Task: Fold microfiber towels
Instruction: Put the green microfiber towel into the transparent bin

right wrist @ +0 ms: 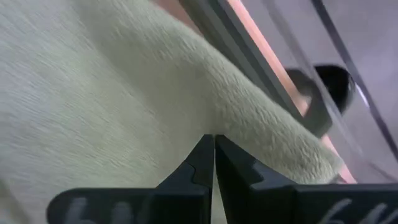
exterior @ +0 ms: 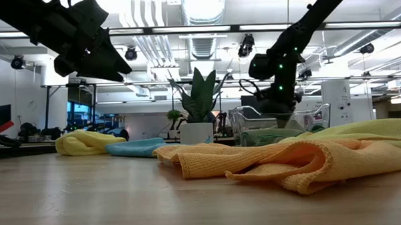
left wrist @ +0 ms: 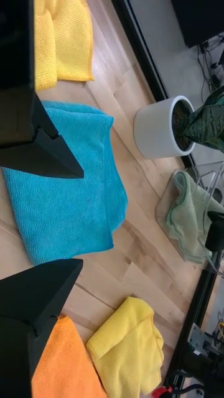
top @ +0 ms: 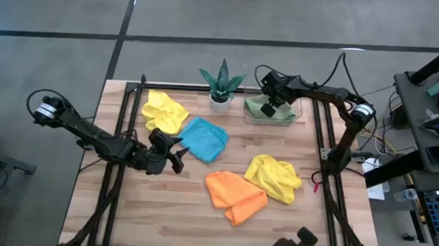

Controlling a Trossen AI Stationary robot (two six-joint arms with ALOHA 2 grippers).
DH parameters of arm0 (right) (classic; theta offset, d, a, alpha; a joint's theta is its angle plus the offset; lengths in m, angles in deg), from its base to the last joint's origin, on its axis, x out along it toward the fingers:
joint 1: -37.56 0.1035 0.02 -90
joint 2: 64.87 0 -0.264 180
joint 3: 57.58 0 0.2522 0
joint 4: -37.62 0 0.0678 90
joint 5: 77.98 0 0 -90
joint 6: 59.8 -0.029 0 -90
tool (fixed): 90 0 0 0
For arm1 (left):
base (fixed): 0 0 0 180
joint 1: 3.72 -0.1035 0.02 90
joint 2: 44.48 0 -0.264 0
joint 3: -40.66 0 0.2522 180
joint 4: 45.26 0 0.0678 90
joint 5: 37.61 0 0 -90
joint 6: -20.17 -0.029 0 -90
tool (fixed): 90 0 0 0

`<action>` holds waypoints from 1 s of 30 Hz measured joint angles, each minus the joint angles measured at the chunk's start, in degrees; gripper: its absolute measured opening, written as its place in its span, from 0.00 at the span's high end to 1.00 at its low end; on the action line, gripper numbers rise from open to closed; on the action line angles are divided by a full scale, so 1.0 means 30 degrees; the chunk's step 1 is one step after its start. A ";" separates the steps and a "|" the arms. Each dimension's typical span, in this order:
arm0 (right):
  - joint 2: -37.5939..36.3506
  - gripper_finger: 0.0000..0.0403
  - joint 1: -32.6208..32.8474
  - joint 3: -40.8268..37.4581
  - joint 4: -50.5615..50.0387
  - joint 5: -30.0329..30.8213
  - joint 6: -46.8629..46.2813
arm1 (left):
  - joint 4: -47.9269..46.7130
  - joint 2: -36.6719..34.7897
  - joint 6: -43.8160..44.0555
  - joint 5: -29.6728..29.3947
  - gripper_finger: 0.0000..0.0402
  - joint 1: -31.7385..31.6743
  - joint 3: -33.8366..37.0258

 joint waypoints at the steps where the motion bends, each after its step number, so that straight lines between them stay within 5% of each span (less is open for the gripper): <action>1: 0.0000 0.98 -0.0003 -0.0107 0.0009 0.0254 -0.0006 | -0.0002 -0.0007 -0.0006 0.0000 0.48 0.0000 0.0000; 11: 0.0000 0.98 0.0001 -0.0607 0.0019 0.3189 -0.0076 | 0.0000 0.0000 -0.0342 0.0004 0.48 -0.0003 0.0000; 30: -0.0007 0.98 0.0048 -0.0375 -0.0698 0.3316 -0.0673 | 0.0007 -0.0003 -0.0335 0.0000 0.48 -0.0094 0.0000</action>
